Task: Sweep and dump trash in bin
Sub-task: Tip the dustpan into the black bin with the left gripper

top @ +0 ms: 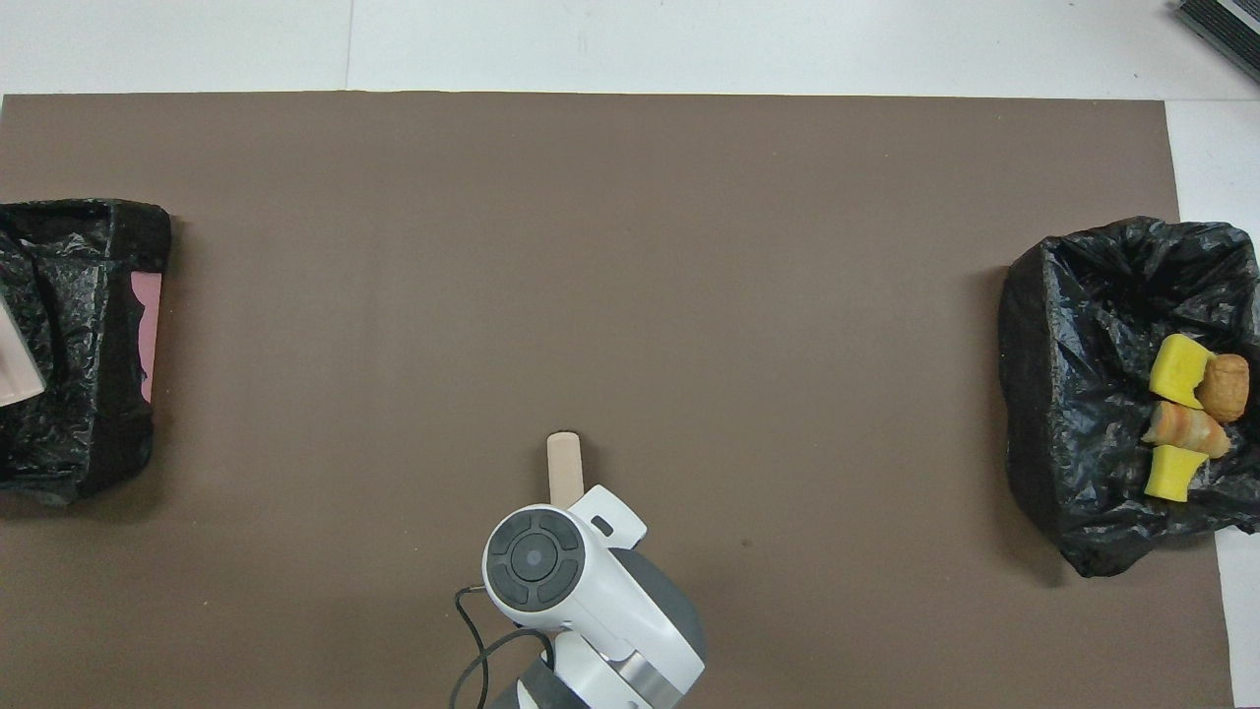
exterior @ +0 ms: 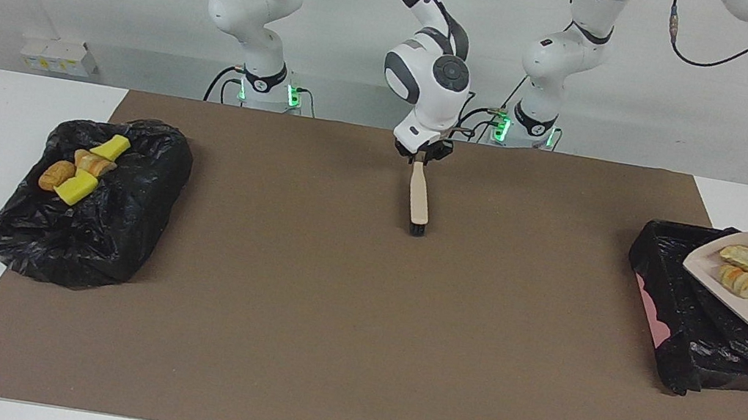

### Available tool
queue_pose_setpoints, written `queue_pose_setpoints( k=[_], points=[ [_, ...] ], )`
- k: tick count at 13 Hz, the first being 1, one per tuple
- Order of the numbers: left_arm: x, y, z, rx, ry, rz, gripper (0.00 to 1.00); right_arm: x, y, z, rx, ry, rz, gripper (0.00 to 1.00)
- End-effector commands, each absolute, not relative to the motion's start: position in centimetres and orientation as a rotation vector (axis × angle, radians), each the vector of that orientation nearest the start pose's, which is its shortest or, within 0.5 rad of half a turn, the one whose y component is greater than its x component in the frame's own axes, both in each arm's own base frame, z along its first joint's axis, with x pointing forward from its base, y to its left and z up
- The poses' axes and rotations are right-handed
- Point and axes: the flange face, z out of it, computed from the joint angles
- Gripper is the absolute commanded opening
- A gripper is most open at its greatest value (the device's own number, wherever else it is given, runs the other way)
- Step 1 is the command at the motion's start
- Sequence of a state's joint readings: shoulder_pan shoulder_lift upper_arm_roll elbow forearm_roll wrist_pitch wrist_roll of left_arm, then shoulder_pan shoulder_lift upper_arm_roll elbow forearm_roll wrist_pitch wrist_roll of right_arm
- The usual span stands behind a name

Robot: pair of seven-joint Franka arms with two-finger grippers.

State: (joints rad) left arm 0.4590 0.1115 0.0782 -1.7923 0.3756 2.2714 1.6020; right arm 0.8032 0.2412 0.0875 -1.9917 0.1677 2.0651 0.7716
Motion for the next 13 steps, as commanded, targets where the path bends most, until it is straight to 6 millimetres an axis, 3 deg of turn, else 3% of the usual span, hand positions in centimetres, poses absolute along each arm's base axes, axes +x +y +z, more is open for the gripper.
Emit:
queue_pose_setpoints(
  k=[1, 4, 6, 10, 13],
  points=[
    [55.3, 32.7, 52.9, -1.996, 1.596, 0.263, 0.0, 37.5, 44.6, 35.4, -3.148, -0.005, 0.327, 1.0],
    [56.1, 31.6, 53.6, -1.824, 1.588, 0.42, 0.0, 41.2, 42.7, 39.5, -3.137, 0.069, 0.318, 1.0],
    [56.7, 29.9, 55.5, -1.722, 1.572, 0.505, 0.0, 42.9, 41.0, 42.2, -3.149, 0.075, 0.261, 1.0],
    [57.2, 27.9, 59.1, -1.605, 1.54, 0.64, 0.0, 48.9, 34.3, 48.4, -3.159, 0.03, 0.231, 1.0],
    [57.2, 25.0, 61.2, -1.563, 1.523, 0.712, 0.0, 52.5, 28.7, 51.5, -3.161, -0.101, 0.241, 1.0]
  ],
)
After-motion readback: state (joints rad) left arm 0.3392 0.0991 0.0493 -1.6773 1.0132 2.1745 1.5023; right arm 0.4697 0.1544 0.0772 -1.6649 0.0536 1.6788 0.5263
